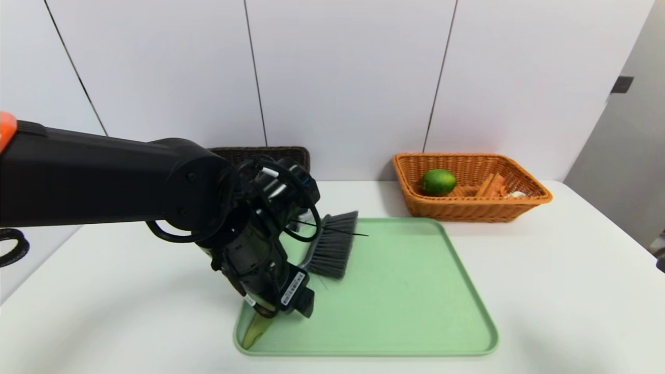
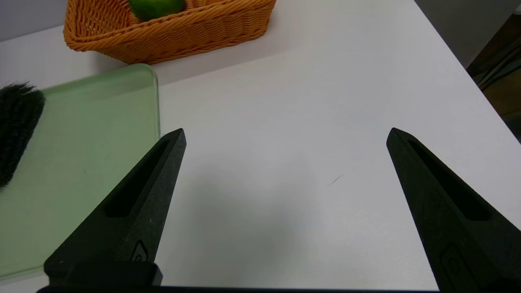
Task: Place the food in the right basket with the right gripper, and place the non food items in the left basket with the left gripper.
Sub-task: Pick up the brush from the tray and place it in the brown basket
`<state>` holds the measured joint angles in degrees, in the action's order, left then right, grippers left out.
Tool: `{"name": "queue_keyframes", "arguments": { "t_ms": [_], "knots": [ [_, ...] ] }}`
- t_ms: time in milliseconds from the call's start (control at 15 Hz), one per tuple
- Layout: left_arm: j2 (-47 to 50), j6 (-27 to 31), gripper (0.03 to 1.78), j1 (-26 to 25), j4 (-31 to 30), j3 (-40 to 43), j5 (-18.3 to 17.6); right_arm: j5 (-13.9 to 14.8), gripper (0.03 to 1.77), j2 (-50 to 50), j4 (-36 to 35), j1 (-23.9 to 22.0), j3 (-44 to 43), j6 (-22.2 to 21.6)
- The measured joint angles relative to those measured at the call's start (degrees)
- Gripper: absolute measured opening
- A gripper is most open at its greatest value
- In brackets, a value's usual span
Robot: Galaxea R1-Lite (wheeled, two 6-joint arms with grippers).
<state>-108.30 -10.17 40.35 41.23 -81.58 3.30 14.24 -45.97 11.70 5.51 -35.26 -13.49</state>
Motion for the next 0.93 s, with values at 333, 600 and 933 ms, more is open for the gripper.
{"name": "queue_keyframes", "arguments": {
  "t_ms": [333, 600, 933],
  "knots": [
    [-1.4, 0.1, 1.69, -1.7, -0.6, 3.0, -0.2, 0.0, 1.70, 0.2, 0.0, 0.0, 0.1, -0.1],
    [-1.3, 0.0, 1.63, -1.8, -0.8, 3.7, -0.3, 0.0, 1.70, 0.3, 0.0, 0.0, 0.1, -0.2],
    [-1.3, 0.0, 0.92, -1.8, -1.0, 3.8, -0.1, 0.1, 1.70, 0.6, 0.1, 0.0, 0.1, -0.2]
  ]
}}
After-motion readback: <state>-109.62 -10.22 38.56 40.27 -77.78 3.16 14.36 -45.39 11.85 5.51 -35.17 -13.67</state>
